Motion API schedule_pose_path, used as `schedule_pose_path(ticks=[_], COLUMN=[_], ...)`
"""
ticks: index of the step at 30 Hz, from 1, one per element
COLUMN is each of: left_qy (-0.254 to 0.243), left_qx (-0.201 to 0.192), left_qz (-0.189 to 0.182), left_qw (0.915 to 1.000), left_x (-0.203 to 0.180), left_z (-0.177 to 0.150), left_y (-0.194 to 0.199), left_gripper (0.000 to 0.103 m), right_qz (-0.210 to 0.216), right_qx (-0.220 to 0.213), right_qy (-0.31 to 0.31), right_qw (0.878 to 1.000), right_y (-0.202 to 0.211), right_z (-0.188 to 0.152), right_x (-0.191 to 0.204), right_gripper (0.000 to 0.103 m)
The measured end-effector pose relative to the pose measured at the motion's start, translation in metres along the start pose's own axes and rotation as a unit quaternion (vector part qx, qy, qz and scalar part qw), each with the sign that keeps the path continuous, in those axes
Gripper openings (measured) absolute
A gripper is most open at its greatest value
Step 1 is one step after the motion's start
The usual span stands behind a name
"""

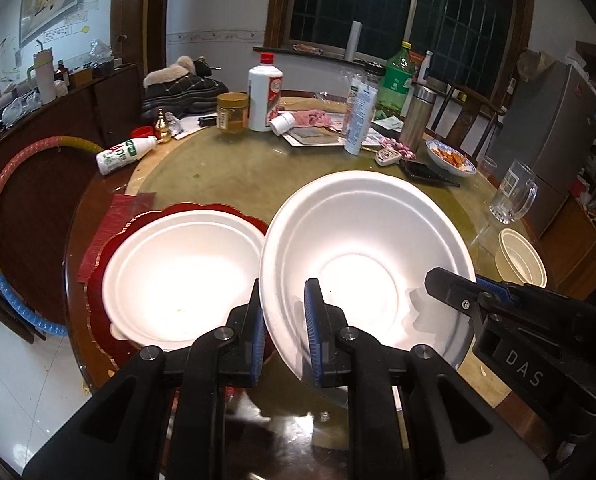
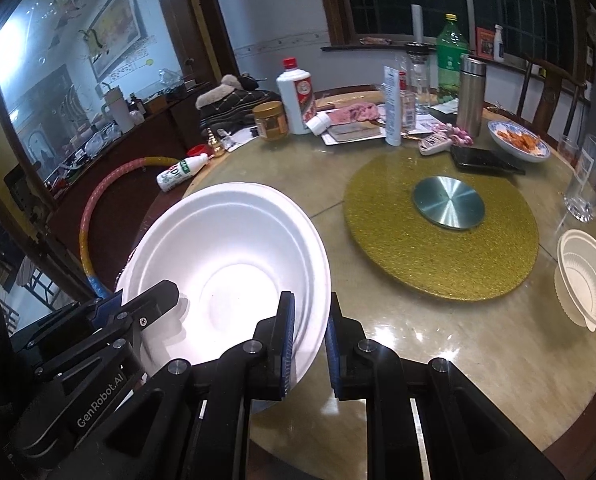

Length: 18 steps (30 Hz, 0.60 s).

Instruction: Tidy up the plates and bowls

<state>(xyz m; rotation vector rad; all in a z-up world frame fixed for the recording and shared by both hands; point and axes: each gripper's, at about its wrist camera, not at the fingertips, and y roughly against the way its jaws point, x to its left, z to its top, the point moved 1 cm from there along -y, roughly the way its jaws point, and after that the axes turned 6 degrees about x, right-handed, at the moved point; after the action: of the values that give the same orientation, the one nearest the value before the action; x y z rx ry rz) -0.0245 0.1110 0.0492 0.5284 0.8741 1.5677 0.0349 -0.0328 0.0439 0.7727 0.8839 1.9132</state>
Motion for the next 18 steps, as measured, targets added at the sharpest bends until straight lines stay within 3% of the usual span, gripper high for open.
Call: schedule_pose_path(ticks=[18], left_qy=[0.026], left_qx=[-0.015], left_qz=[0.014], left_qw=[0.9994], left_x=[0.027], left_z=[0.009], left_y=[0.01], left_gripper=[0.015], right_qz=[0.024], right_qx=[-0.007], right_qy=[0.028], right_qw=[0.999], right_y=[-0.002], right_z=[0.018], right_x=[0.035], right_gripper=[0.016])
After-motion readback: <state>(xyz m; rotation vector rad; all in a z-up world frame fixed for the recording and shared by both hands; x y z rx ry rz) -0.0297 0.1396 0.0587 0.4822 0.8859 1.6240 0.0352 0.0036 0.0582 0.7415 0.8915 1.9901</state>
